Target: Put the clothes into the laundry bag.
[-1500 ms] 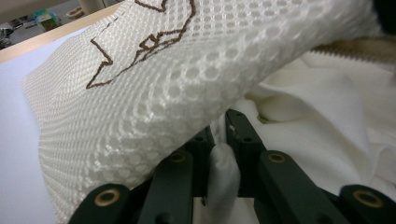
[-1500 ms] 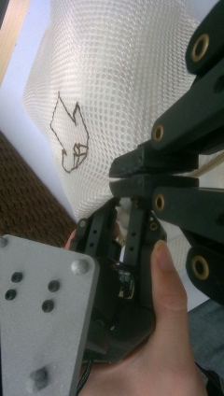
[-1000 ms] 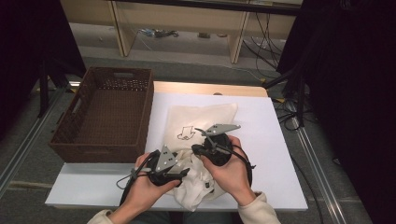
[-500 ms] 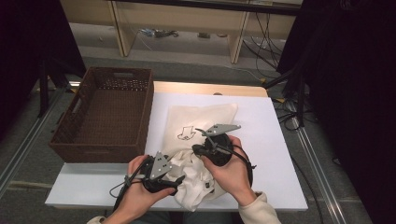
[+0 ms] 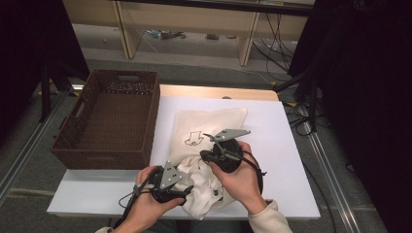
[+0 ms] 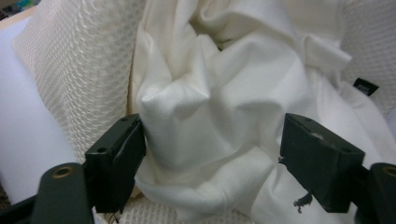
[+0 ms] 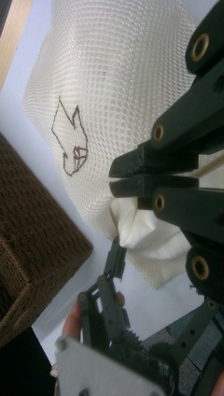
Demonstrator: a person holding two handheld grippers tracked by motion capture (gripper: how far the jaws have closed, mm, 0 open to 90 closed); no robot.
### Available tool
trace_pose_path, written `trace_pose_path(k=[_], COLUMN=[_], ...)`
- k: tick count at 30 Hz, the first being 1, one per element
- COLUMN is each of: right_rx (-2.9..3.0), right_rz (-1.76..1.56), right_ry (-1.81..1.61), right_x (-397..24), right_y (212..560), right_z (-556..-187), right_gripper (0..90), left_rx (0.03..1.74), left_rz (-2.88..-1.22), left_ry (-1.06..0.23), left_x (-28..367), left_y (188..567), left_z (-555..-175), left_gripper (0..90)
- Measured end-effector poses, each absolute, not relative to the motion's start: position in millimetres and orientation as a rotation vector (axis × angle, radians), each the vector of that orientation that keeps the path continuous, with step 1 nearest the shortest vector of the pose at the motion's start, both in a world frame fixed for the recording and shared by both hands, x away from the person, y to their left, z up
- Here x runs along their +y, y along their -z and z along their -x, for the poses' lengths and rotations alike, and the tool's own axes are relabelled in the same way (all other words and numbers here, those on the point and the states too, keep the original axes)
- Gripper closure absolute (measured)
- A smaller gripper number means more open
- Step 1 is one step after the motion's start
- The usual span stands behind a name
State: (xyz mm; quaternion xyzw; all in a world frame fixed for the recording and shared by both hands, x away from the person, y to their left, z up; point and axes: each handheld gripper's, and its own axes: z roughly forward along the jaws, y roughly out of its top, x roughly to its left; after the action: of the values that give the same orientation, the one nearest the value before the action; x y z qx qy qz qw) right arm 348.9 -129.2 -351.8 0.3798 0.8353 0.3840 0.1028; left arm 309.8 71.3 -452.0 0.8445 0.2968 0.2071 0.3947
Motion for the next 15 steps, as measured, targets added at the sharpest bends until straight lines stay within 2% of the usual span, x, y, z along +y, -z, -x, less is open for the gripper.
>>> trace_pose_path(k=[3, 6, 9, 12, 15], right_rx=[2.474, 2.451, 2.475, 2.478, 2.473], right_rz=[-1.081, -1.084, -1.047, -1.048, -1.028], right_ry=[-1.144, -1.151, -1.137, -1.130, -1.136], right_x=[-129.0, -126.6, -128.2, -127.8, -127.8], right_y=[353.0, 354.7, 353.6, 353.5, 354.4], right_z=[-350.8, -350.4, -352.2, -352.0, -352.5], right_gripper=[89.8, 89.8, 89.8, 89.8, 89.9], left_rx=[0.764, 0.779, 0.783, 0.826, 0.815], left_rz=[-2.123, -2.123, -2.159, -2.128, -2.122], left_ry=[-0.559, -0.554, -0.536, -0.498, -0.461], left_x=[68.8, 66.2, 65.0, 64.1, 62.8], left_y=[455.9, 460.2, 465.6, 467.8, 460.1], left_z=[-318.3, -325.7, -330.8, -335.4, -337.5], left_gripper=[25.7, 34.9, 47.8, 68.3, 79.3])
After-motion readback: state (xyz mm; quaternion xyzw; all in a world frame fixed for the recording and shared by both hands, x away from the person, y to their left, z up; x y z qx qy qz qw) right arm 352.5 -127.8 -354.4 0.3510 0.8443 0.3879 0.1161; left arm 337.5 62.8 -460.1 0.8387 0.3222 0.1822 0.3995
